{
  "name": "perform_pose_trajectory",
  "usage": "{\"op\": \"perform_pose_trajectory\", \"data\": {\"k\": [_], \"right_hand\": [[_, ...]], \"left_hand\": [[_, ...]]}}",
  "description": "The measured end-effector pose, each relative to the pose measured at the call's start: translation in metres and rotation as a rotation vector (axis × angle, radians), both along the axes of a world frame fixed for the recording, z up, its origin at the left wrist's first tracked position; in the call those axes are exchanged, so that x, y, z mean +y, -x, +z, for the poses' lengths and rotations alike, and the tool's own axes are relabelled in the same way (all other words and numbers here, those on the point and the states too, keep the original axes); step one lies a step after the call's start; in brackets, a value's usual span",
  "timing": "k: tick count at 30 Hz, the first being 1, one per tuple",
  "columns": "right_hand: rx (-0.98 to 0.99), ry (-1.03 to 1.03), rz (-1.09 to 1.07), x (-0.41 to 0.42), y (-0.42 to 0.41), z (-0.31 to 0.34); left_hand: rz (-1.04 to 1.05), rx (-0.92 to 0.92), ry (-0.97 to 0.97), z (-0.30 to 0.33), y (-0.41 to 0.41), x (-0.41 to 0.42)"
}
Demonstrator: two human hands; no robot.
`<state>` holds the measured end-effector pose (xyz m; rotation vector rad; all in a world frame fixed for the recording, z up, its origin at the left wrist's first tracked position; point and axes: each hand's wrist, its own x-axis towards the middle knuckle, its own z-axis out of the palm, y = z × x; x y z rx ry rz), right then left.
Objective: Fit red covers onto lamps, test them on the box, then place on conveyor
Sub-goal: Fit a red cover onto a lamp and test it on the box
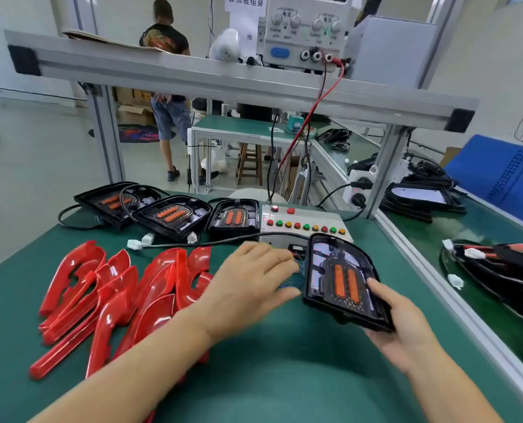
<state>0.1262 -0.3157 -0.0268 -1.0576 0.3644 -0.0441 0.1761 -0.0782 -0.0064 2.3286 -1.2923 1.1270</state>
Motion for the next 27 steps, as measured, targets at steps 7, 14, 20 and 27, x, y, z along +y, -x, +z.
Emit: {"op": "perform_pose_trajectory", "data": {"k": [7, 14, 20, 27], "right_hand": [[0.111, 0.183, 0.132, -0.022, 0.019, -0.017], [0.14, 0.342, 0.173, -0.005, 0.011, -0.008], [0.192, 1.005, 0.144, 0.01, 0.0, -0.002], [0.211, 1.425, 0.185, 0.019, 0.0, 0.008]], "left_hand": [[0.132, 0.358, 0.254, 0.02, -0.006, 0.057], [0.387, 0.653, 0.098, 0.007, 0.037, 0.098], [0.7, 0.729, -0.15, -0.022, 0.066, 0.103], [0.893, 0.762, -0.274, -0.023, 0.068, 0.082]]}}
